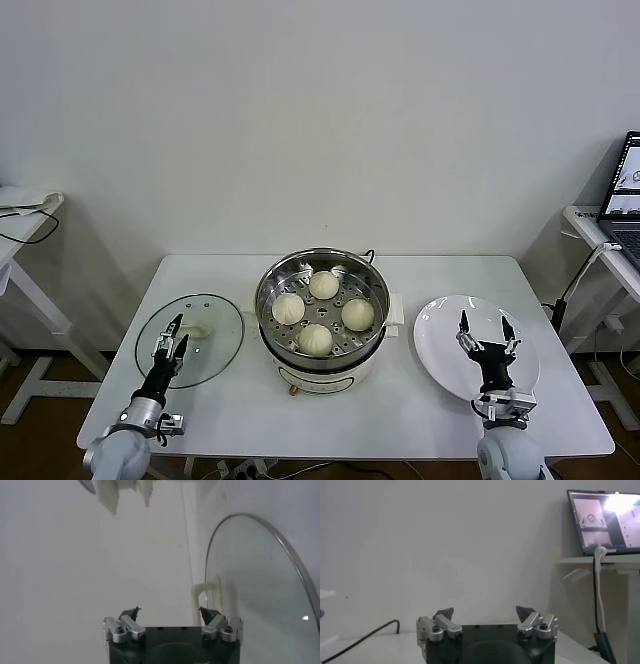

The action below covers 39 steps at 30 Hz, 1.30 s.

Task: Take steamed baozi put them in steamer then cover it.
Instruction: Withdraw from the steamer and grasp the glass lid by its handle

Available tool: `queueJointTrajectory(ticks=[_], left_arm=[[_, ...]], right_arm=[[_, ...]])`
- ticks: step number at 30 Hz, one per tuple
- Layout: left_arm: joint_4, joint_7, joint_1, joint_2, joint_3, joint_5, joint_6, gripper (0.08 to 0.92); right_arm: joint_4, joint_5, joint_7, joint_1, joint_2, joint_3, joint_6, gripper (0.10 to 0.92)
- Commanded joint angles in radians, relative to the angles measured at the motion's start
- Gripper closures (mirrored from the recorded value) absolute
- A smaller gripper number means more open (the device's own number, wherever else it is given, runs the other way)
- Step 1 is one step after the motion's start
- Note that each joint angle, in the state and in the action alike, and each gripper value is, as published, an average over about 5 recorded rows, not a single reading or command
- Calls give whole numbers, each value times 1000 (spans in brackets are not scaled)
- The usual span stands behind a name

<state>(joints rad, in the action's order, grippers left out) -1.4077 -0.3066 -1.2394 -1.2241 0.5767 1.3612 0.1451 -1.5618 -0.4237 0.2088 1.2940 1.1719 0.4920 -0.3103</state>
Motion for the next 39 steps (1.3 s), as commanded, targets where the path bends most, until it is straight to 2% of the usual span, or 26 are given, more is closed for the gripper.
queueJointTrajectory(ticks=[1, 39], left_arm=[[40, 24, 49, -5, -12, -24, -17, 177], [123, 91, 156, -24, -73, -47, -92, 192]], right_arm=[[-1, 5, -3, 11, 10, 10, -4, 203], [2, 24, -6, 2, 29, 7, -18, 203]])
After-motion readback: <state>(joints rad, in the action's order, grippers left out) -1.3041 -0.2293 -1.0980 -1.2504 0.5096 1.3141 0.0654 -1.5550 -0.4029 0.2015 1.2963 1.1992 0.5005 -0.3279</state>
